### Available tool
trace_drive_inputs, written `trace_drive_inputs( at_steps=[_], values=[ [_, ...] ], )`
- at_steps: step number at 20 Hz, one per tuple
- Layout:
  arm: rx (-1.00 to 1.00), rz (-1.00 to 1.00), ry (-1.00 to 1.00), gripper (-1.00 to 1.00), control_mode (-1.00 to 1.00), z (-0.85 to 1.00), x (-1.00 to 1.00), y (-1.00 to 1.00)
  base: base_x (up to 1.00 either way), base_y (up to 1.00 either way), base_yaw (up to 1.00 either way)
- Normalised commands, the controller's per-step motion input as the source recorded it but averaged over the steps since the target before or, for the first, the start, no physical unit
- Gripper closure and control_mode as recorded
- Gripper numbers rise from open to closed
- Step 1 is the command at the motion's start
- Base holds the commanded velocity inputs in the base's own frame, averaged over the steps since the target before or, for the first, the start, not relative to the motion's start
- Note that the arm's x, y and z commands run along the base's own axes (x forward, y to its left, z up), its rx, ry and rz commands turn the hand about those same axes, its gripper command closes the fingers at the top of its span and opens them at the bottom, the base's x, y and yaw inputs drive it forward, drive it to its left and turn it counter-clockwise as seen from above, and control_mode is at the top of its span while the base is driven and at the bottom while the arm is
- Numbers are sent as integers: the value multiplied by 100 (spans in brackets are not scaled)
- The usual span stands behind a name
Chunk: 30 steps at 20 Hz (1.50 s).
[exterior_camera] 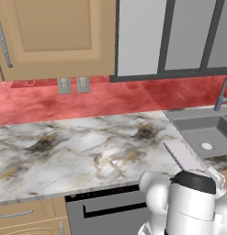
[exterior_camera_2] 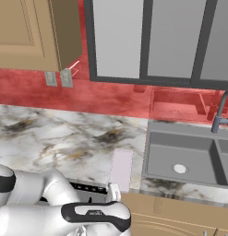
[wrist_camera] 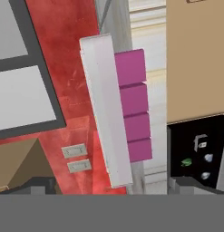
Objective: The ice cube tray has been filled with water. Take the tray and place it in the freezer to make ice. Close the freezer door after placing the tray.
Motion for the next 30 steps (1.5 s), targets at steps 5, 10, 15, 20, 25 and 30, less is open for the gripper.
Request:
trace_drive_inputs(
  at_steps=[5, 10, 15, 20, 25, 30],
  values=[
    [0, 0, 0, -100, -100, -8, 11, -1, 0, 0, 0],
    [0, 0, 0, -100, -100, -5, 17, 0, 0, 0, 0],
    [0, 0, 0, -100, -100, 0, 23, 0, 0, 0, 0],
    [0, -1, 0, -100, -100, -3, 23, -4, 0, 0, 0],
    [-1, -3, 0, -100, -100, -9, 22, -3, 0, 0, 0],
    [0, -3, 0, 100, -100, -6, 17, 0, 0, 0, 0]
  ],
)
